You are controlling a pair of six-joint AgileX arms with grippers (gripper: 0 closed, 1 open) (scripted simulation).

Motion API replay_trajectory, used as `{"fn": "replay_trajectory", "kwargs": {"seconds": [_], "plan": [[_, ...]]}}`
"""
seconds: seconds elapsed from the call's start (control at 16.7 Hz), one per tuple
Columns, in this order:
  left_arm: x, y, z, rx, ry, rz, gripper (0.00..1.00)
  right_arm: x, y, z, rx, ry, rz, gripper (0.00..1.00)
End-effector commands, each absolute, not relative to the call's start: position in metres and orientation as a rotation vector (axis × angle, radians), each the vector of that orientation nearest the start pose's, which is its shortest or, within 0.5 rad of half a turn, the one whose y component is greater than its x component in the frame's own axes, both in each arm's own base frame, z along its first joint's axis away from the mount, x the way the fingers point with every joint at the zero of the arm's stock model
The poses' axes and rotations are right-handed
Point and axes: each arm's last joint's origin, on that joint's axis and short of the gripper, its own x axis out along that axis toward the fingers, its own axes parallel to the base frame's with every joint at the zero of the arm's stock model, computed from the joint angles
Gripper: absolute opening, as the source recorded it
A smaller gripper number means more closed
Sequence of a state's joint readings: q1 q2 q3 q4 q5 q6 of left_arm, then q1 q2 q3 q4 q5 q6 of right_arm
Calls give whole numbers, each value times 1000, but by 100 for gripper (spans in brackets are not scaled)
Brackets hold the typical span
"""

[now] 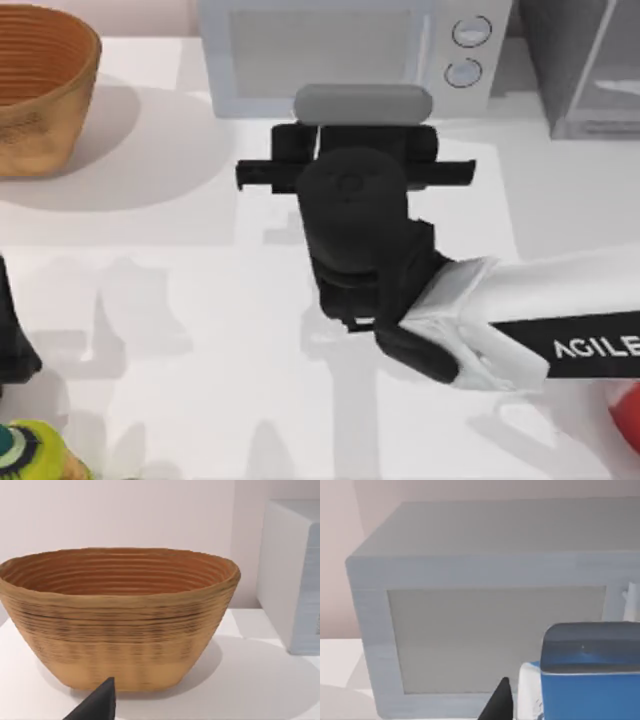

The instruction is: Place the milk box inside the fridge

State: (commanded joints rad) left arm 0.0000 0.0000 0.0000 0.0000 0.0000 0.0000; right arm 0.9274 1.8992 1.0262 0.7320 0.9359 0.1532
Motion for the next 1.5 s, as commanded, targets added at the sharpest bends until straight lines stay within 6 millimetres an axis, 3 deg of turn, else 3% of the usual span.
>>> {"fn": "replay_trajectory", "kwargs": {"seconds": [0.18, 0.42, 0.66, 0.84, 1.02, 1.26, 1.5], "plan": [[106, -1, 160, 0, 0, 0, 100, 257, 269, 232, 90, 16, 21, 0], [106, -1, 160, 0, 0, 0, 100, 236, 193, 297, 179, -113, 43, 0], [106, -1, 160, 0, 0, 0, 100, 195, 113, 323, 192, -227, 52, 0], [106, -1, 160, 0, 0, 0, 100, 160, 67, 313, 156, -273, 49, 0], [106, -1, 160, 0, 0, 0, 100, 132, 37, 286, 102, -273, 42, 0], [106, -1, 160, 0, 0, 0, 100, 111, 15, 236, 36, -206, 29, 0], [106, -1, 160, 0, 0, 0, 100, 106, 5, 190, 3, -96, 16, 0]]}}
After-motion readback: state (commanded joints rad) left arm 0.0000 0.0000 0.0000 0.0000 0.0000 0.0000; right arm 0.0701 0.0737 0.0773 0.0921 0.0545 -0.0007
